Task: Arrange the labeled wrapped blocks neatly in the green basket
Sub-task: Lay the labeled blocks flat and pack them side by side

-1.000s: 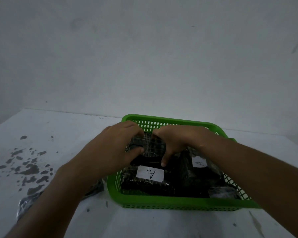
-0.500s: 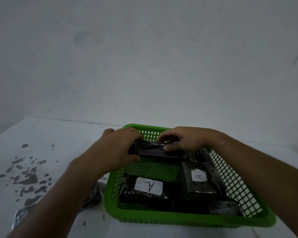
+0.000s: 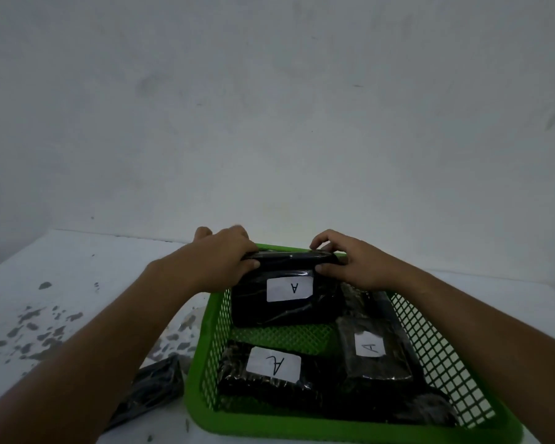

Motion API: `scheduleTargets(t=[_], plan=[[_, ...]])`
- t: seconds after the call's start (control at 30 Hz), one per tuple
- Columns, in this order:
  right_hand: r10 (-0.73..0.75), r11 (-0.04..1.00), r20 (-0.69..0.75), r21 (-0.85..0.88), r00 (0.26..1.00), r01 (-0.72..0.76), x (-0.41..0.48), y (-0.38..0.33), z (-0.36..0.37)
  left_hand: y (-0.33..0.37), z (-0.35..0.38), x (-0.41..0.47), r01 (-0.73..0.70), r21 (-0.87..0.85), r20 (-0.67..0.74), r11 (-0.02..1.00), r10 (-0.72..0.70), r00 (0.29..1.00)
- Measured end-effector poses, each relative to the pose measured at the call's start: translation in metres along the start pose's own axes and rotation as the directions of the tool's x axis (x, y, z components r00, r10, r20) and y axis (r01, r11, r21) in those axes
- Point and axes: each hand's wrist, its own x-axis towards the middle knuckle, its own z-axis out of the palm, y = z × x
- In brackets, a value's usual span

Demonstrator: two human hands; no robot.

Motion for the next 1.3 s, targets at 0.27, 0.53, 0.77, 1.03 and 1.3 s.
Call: scheduleTargets(t=[0.27,0.53,0.77,1.03,1.3], plan=[[-0.016,0.971,-0.107,-0.240,0.994,-0.010,0.005,-0.004,0.007,0.016,0.003,-0.008,-0.124,0.162,-0.092,0.979,0.140,0.986],[0.179,0.914,0.093,-0.385,0.980,-0.130,0.002,-0.003,0.013,0.020,0.018,-0.004,-0.170,0.120,0.140,0.978,0.153,0.978],[0.099,0.932,0.052,-0.355,0.994,-0.074,-0.007,-0.003,0.015,0.028,0.019,-0.007,-0.158,0.153,0.275,0.975,0.112,0.955],[0.130,0.941,0.259,-0.336,0.957,-0.037,-0.006,-0.028,0.017,0.039,0.020,-0.007,-0.159,0.302,0.216,0.940,0.095,0.972],[0.116,0.908,0.266,-0.418,0.957,0.006,-0.007,-0.031,0.020,0.046,0.002,-0.027,-0.147,0.014,0.351,0.989,0.133,0.927]])
